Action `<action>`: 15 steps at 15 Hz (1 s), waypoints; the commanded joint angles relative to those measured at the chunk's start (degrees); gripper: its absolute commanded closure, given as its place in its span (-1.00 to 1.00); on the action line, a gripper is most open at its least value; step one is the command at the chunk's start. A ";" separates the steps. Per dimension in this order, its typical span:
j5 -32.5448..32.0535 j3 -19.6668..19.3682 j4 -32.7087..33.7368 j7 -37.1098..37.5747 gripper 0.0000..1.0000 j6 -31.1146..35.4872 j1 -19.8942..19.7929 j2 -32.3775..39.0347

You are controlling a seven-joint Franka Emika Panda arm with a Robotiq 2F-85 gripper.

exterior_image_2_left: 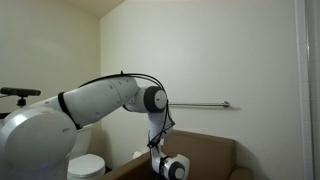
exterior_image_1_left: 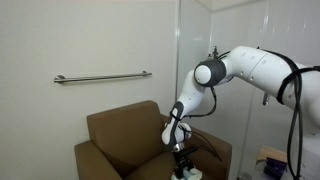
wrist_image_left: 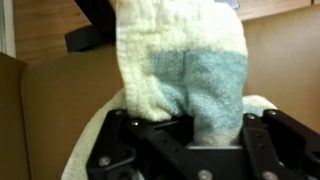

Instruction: Use the towel to wipe the seat of the sofa.

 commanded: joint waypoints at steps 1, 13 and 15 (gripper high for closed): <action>0.05 -0.01 -1.61 2.63 0.91 7.27 4.98 -6.02; -0.49 -9.82 19.20 19.21 0.90 14.55 16.65 11.75; -0.07 -9.30 22.11 19.24 0.90 12.77 15.29 16.19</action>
